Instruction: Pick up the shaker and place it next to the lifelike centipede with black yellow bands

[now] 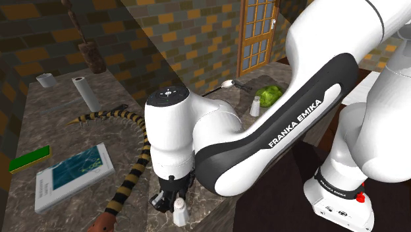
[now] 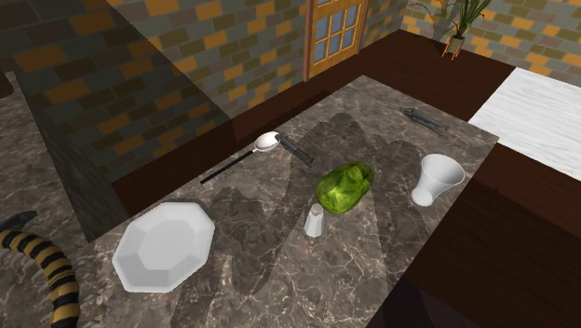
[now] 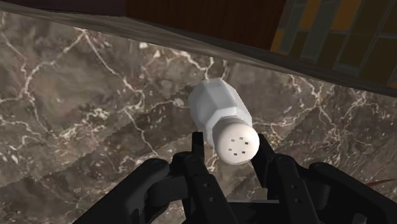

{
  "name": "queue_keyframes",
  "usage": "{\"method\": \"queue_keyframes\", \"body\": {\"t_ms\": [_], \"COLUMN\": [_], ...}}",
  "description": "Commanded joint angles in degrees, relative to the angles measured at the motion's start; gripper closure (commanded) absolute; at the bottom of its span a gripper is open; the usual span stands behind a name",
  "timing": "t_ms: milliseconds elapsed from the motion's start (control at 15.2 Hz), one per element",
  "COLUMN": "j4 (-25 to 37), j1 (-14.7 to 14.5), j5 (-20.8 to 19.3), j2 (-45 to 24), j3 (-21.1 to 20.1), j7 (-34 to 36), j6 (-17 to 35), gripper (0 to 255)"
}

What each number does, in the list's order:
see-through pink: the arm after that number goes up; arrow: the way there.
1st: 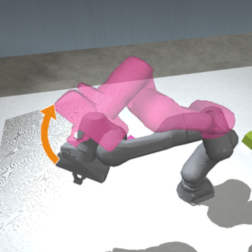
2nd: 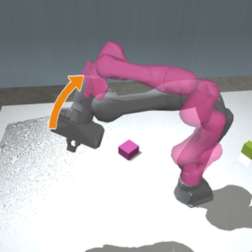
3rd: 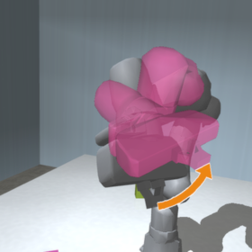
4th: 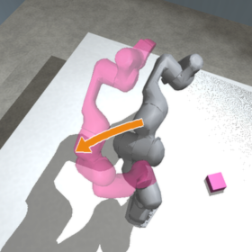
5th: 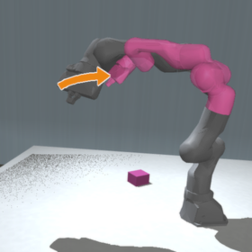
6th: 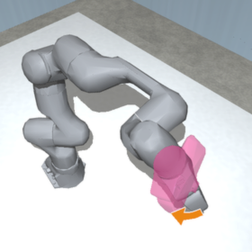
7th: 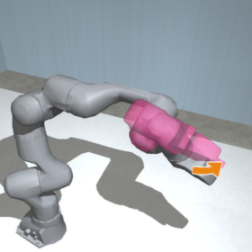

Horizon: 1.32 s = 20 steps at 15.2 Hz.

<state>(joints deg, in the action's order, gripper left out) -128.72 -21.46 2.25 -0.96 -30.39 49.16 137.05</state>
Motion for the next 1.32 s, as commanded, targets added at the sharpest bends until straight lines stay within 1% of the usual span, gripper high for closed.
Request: {"method": "queue_keyframes", "body": {"t_ms": [0,66,132,462,726,1254], "j4": [0.0,0.0,0.0,0.0,2.34,2.34], "j1": [0.0,0.0,0.0,0.0,0.33,0.26], "j5": [-0.01,-0.01,0.0,0.0,3.37,3.36], "j2": [-0.01,-0.01,0.0,0.0,5.38,5.37], "j3": [0.0,0.0,0.0,0.0,0.44,0.5], "j7": [0.0,0.0,0.0,0.0,-2.44,-2.44], "j6": [0.01,0.01,0.01,0.01,-7.11,-7.11], "gripper": [255,255,0,0,0,0]}}
